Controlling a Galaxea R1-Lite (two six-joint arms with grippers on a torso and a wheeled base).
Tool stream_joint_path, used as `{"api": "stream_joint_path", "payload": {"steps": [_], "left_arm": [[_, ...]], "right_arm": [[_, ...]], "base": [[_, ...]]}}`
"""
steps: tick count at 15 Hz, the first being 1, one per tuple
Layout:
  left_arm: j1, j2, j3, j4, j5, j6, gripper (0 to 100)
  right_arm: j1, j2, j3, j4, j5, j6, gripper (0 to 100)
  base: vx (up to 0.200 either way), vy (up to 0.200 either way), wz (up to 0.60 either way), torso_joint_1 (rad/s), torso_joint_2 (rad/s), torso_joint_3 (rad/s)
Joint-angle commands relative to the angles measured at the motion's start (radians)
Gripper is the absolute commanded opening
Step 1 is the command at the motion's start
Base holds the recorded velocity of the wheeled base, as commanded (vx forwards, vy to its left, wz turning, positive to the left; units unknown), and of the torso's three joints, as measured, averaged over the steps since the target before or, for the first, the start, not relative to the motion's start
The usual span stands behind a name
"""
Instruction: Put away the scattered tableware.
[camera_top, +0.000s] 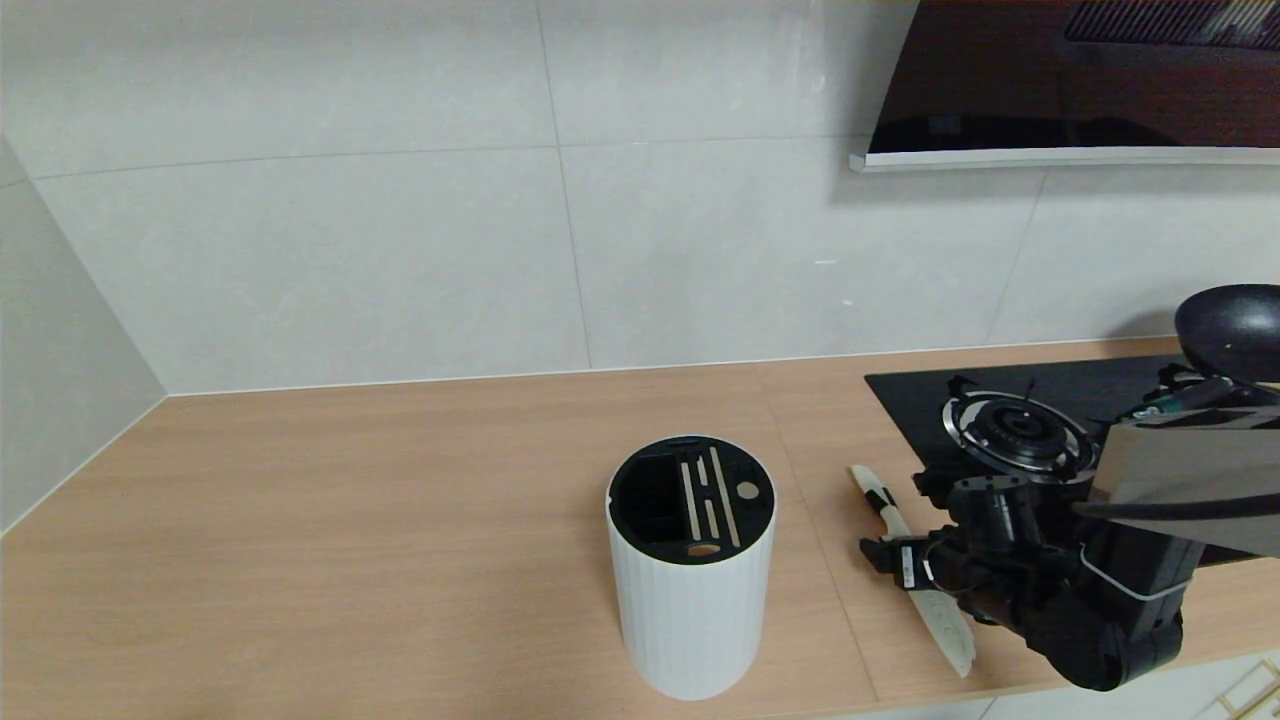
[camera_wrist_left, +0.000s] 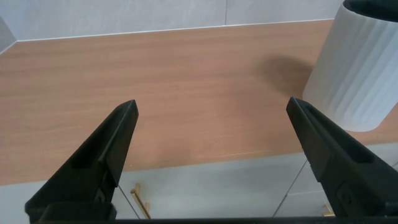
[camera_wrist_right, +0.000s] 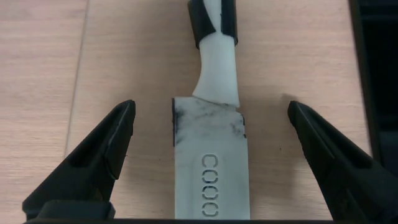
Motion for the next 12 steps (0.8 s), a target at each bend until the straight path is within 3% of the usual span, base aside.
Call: {"api": "stream_joint_path", "payload": {"steps": [1,5,6,12], "left_arm": [[0.000,0.000,0.000,0.000,0.000,0.000,100],[0.000,0.000,0.000,0.000,0.000,0.000,100],[0.000,0.000,0.000,0.000,0.000,0.000,100],[0.000,0.000,0.000,0.000,0.000,-0.002,100]], "right_arm": [[0.000,0.004,0.000,0.000,0.000,0.000,100],[0.000,0.008,0.000,0.000,-0.002,0.000,100],[0.000,0.008,0.000,0.000,-0.002,0.000,0],[0.001,0.018,0.003,0.000,-0.011,-0.006,0]], "base": [[0.000,0.000,0.00,0.000,0.00,0.000],[0.000,0.000,0.00,0.000,0.00,0.000],[0.000,0.000,0.00,0.000,0.00,0.000],[0.000,0.000,0.00,0.000,0.00,0.000]]}}
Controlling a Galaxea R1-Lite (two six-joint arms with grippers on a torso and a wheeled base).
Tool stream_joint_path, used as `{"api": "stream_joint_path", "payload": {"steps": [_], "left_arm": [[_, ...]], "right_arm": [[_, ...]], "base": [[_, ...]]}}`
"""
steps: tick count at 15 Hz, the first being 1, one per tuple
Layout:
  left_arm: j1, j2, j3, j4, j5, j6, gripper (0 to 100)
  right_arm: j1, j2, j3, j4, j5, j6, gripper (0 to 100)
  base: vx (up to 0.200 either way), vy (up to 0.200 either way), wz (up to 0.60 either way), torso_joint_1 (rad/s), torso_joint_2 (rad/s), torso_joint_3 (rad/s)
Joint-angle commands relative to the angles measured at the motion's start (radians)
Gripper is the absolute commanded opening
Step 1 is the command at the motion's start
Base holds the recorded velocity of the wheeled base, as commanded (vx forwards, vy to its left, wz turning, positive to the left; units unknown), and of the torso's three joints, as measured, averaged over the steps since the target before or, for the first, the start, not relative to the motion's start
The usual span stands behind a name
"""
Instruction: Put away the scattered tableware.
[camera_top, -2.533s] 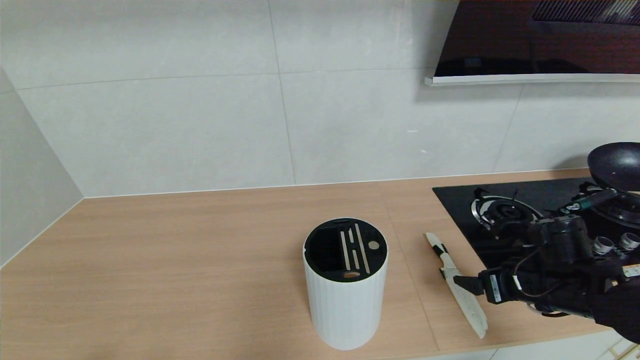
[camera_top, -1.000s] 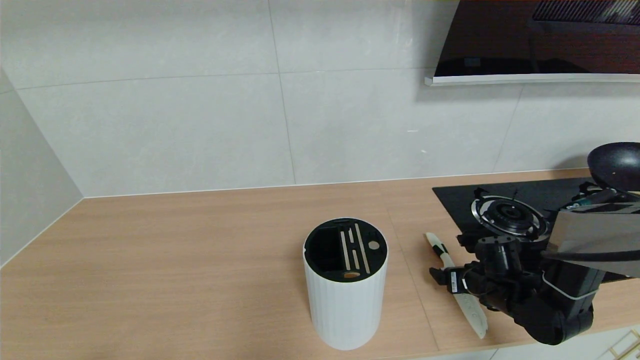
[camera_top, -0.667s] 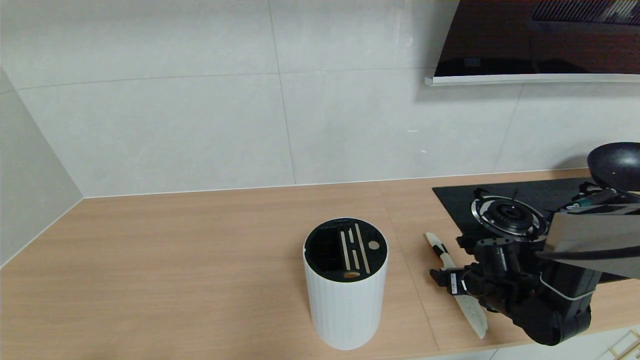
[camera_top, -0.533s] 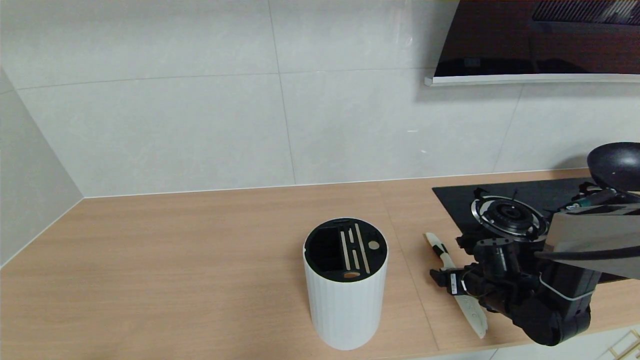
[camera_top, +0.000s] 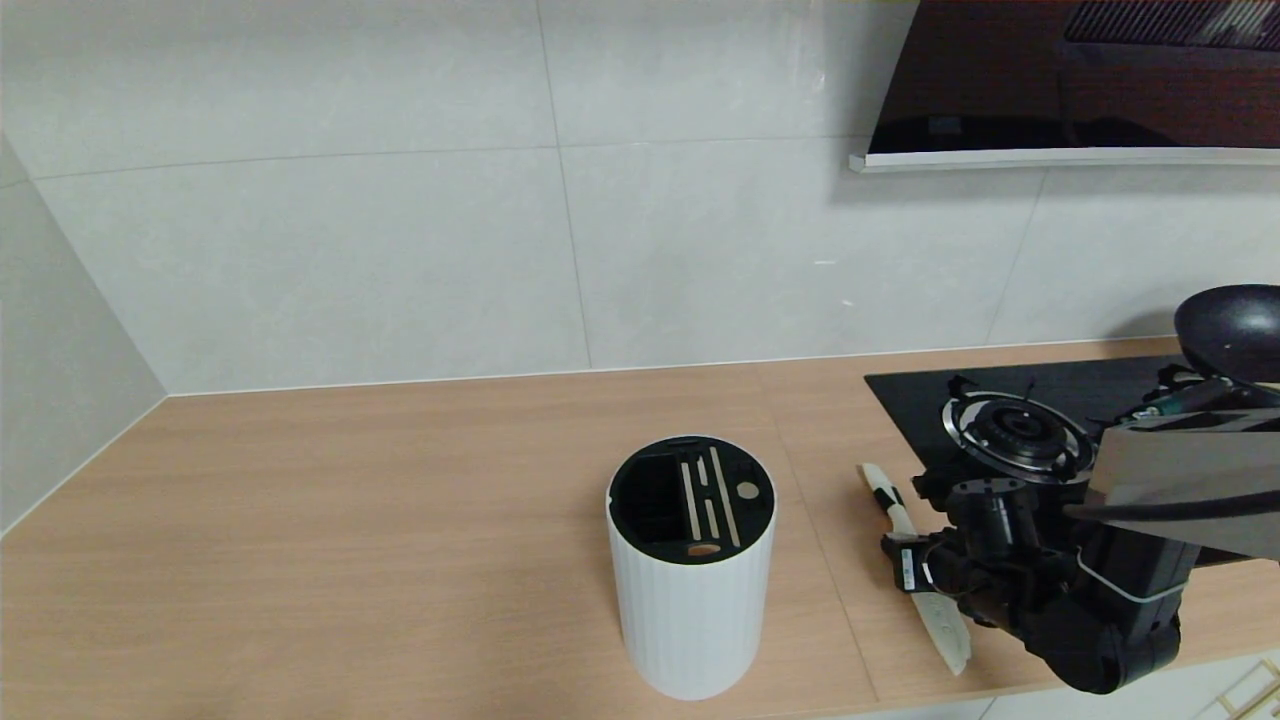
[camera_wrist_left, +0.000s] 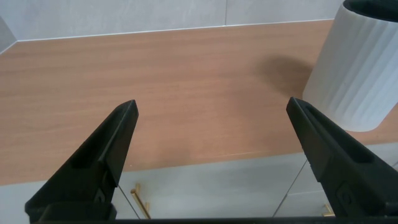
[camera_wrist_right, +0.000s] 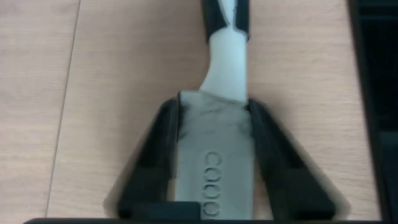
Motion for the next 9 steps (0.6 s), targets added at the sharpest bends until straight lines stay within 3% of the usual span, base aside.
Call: {"api": "stream_joint_path", "payload": {"steps": [1,9], "left_arm": [[0.000,0.000,0.000,0.000,0.000,0.000,100],[0.000,0.000,0.000,0.000,0.002,-0.003,100]], "right_arm": [[0.000,0.003,0.000,0.002,0.000,0.001,0],[-0.001,-0.131,0.039,0.004,0.000,0.005,0]], "base": [[0.000,0.000,0.00,0.000,0.00,0.000],[0.000,0.000,0.00,0.000,0.00,0.000]]}}
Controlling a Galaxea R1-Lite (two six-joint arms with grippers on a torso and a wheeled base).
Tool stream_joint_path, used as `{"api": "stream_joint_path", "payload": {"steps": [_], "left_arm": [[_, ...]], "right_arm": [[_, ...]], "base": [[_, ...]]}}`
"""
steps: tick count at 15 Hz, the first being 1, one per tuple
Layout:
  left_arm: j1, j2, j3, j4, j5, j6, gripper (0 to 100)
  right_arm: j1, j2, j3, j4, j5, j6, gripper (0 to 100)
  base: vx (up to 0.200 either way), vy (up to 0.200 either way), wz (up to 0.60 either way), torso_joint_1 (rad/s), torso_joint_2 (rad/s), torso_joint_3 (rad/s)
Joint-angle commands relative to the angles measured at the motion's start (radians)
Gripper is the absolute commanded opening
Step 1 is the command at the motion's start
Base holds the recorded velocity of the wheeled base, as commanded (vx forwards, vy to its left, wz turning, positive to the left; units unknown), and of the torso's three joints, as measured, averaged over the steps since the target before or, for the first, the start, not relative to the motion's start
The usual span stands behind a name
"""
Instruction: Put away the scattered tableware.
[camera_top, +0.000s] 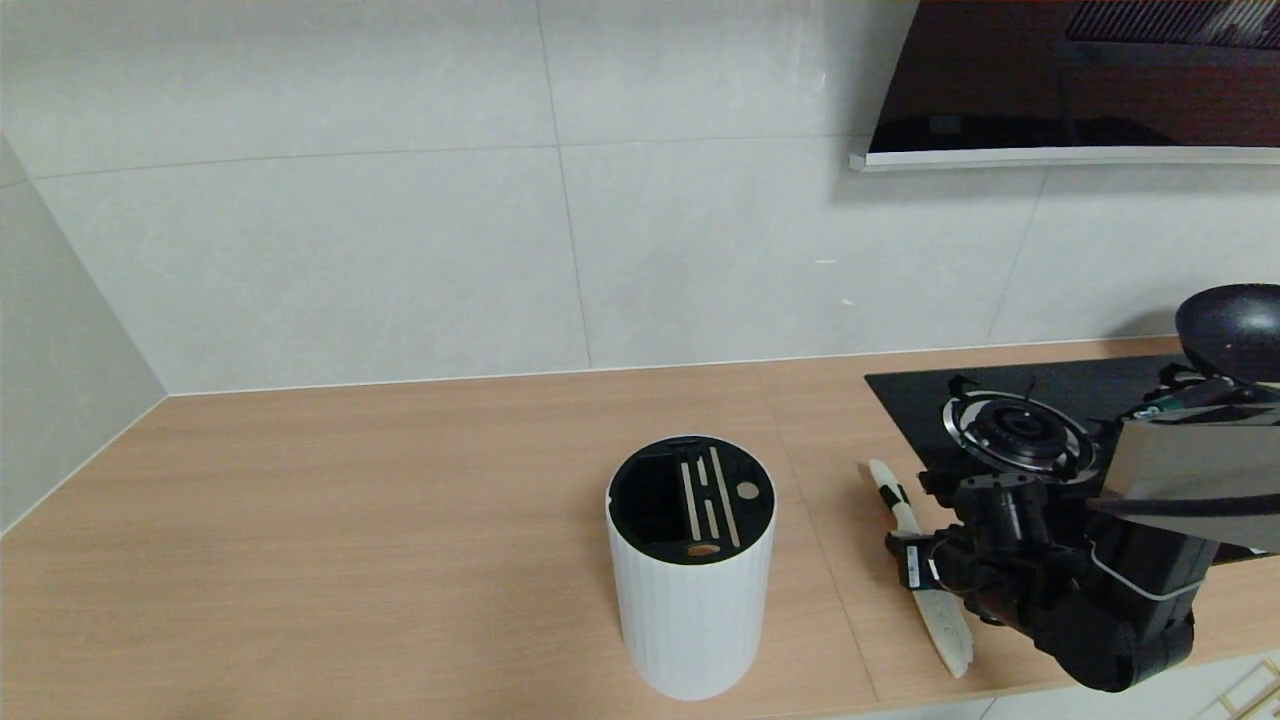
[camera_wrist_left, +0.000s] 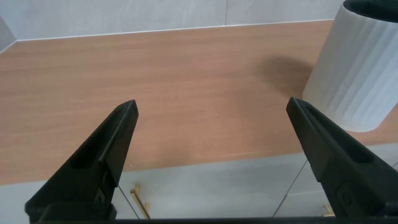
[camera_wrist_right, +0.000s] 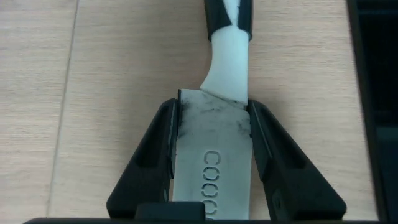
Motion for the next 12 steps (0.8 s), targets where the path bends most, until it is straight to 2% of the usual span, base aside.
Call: {"api": "stream_joint_path", "payload": {"steps": [1,5,7,9,10,12], "left_arm": [[0.000,0.000,0.000,0.000,0.000,0.000,100],[0.000,0.000,0.000,-0.002,0.001,0.002,100],[-0.003,0.025,0.000,-0.002,0.000,0.002,100],[0.000,0.000,-0.002,-0.003,-0.005,0.008,100],[-0.001,0.000,-0.041,0.008,-0.023,0.009,100],[-0.009,0.117,-0.201,0.074,-0.121,0.011,100]], "right_arm": [[0.001,-0.129,0.035,-0.007,0.003,0.001,0],[0.008,-0.337,0.041,0.009,0.013,-0.001,0],[0.009,-0.432,-0.015,0.091,0.058,-0.002,0],[0.031,-0.549,-0.121,0.257,0.138,0.001,0],[0.054,-0.584,-0.175,0.318,0.152,0.001,0],[0.117,-0.618,-0.285,0.401,0.153,0.001,0]], "base": [[0.000,0.000,0.00,0.000,0.00,0.000],[0.000,0.000,0.00,0.000,0.00,0.000],[0.000,0.000,0.00,0.000,0.00,0.000],[0.000,0.000,0.00,0.000,0.00,0.000],[0.000,0.000,0.00,0.000,0.00,0.000],[0.000,0.000,0.00,0.000,0.00,0.000]]}}
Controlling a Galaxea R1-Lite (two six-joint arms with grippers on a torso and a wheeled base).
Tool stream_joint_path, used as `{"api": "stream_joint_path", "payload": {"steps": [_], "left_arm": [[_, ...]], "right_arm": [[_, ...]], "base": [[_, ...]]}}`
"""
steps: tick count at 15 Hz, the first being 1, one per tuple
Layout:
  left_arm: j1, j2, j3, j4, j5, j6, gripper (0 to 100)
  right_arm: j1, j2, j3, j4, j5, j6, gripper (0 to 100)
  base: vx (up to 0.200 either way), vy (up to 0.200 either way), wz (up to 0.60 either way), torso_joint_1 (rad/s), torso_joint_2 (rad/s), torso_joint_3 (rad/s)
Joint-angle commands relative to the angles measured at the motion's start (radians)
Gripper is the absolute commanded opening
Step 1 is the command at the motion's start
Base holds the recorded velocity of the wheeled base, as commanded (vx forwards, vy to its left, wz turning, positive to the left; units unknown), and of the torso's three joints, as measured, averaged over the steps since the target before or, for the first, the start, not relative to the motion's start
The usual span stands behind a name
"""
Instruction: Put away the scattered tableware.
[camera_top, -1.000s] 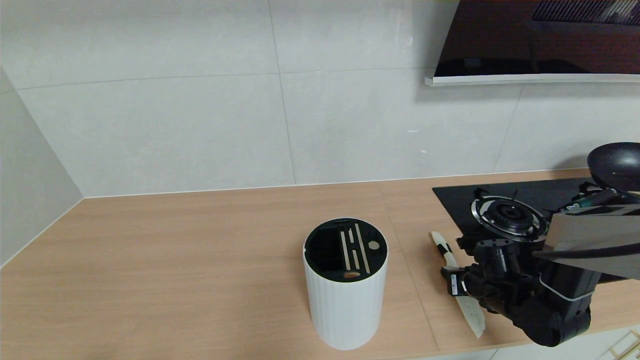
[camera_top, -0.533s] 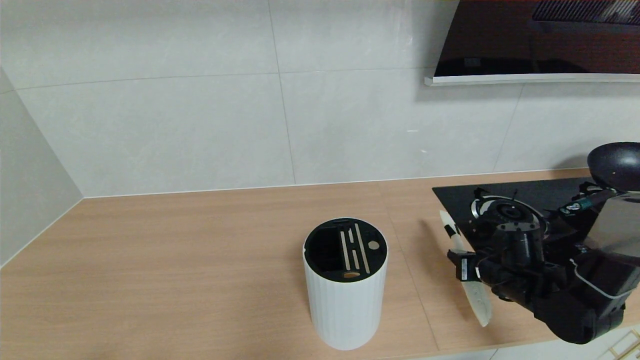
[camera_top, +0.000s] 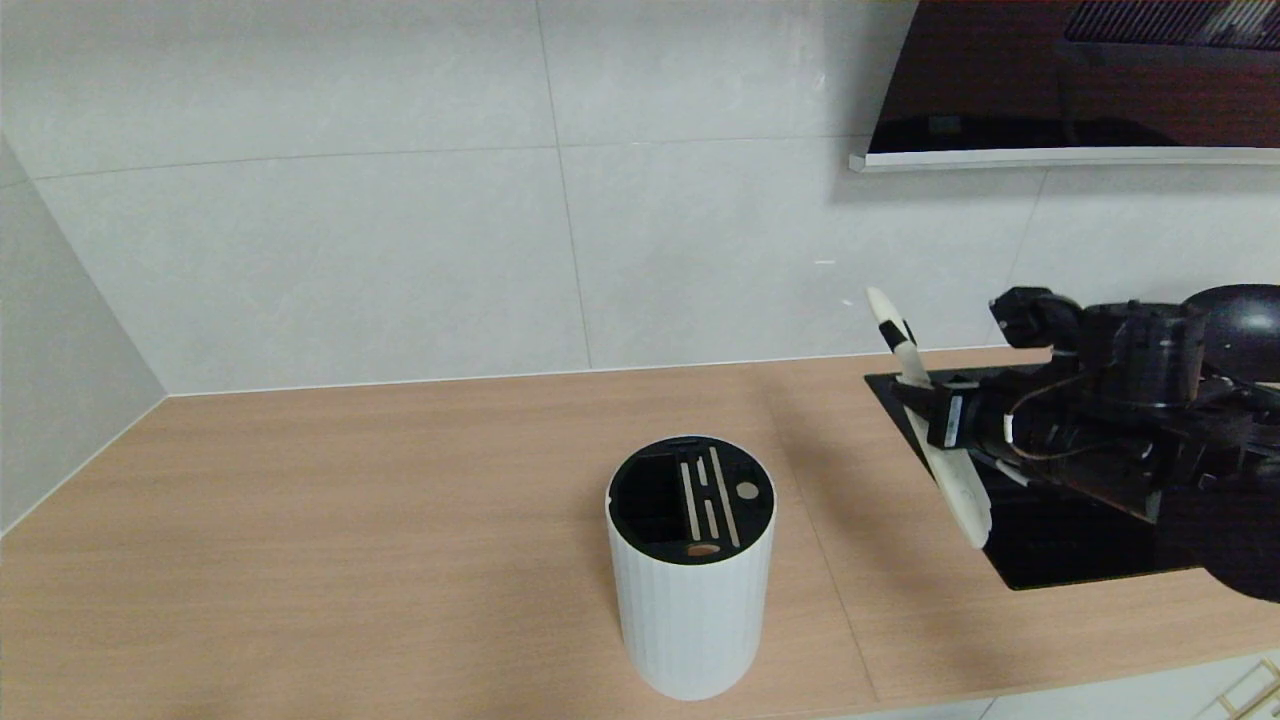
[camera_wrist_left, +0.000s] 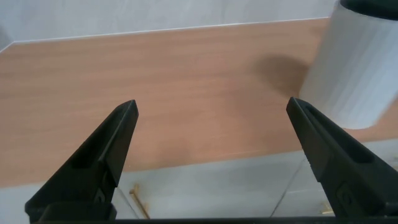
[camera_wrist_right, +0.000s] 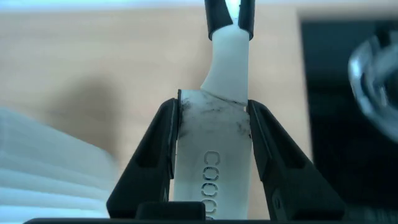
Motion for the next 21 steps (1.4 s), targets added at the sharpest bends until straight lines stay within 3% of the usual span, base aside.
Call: {"api": "stream_joint_path", "payload": {"steps": [1,2,3,4,5,6,7,8,9,10,11,13,15,16,17,21], "left_arm": [[-0.007,0.204,-0.213,0.056,-0.110,0.001,100],[-0.009,0.263,-0.251,0.056,-0.135,0.001,100],[-0.009,0.481,-0.389,0.056,-0.207,0.001,100],[-0.009,0.635,-0.478,0.054,-0.242,0.001,100],[-0.021,0.786,-0.567,0.050,-0.260,0.000,100],[-0.069,0.904,-0.635,0.035,-0.259,-0.019,100],[-0.101,0.950,-0.654,0.016,-0.259,-0.037,100],[-0.225,1.071,-0.673,-0.117,-0.256,-0.170,100],[-0.314,1.134,-0.671,-0.220,-0.240,-0.266,100],[-0.352,1.165,-0.670,-0.266,-0.224,-0.310,100],[-0.432,1.240,-0.667,-0.360,-0.171,-0.404,100],[-0.475,1.292,-0.645,-0.458,-0.145,-0.491,100],[-0.544,1.384,-0.642,-0.596,-0.141,-0.658,100],[-0.547,1.424,-0.642,-0.659,-0.138,-0.709,100],[-0.547,1.447,-0.641,-0.705,-0.133,-0.727,100],[-0.592,1.458,-0.638,-0.778,-0.099,-0.753,100]], "right_arm": [[0.091,-0.108,-0.128,0.079,0.010,0.000,0],[0.110,-0.116,-0.134,0.091,0.010,0.002,0],[0.183,-0.144,-0.137,0.137,0.008,0.010,0],[0.231,-0.156,-0.156,0.161,0.008,0.016,0],[0.277,-0.163,-0.179,0.184,0.008,0.017,0],[0.314,-0.163,-0.191,0.206,0.007,0.017,0],[0.330,-0.162,-0.194,0.214,0.005,0.017,0],[0.364,-0.148,-0.185,0.214,0.004,0.017,0],[0.384,-0.134,-0.182,0.206,-0.003,0.016,0],[0.396,-0.131,-0.180,0.206,-0.004,0.017,0],[0.433,-0.131,-0.179,0.212,-0.004,0.017,0],[0.472,-0.130,-0.176,0.214,-0.012,0.016,0],[0.530,-0.117,-0.176,0.212,-0.046,0.017,0],[0.554,-0.108,-0.176,0.211,-0.081,0.017,0],[0.576,-0.101,-0.179,0.206,-0.116,0.019,0],[0.639,-0.084,-0.202,0.204,-0.156,0.089,0]], "base": [[0.000,0.000,0.00,0.000,0.00,0.000],[0.000,0.000,0.00,0.000,0.00,0.000],[0.000,0.000,0.00,0.000,0.00,0.000],[0.000,0.000,0.00,0.000,0.00,0.000],[0.000,0.000,0.00,0.000,0.00,0.000],[0.000,0.000,0.00,0.000,0.00,0.000],[0.000,0.000,0.00,0.000,0.00,0.000],[0.000,0.000,0.00,0.000,0.00,0.000],[0.000,0.000,0.00,0.000,0.00,0.000],[0.000,0.000,0.00,0.000,0.00,0.000],[0.000,0.000,0.00,0.000,0.00,0.000],[0.000,0.000,0.00,0.000,0.00,0.000],[0.000,0.000,0.00,0.000,0.00,0.000],[0.000,0.000,0.00,0.000,0.00,0.000],[0.000,0.000,0.00,0.000,0.00,0.000],[0.000,0.000,0.00,0.000,0.00,0.000]]}}
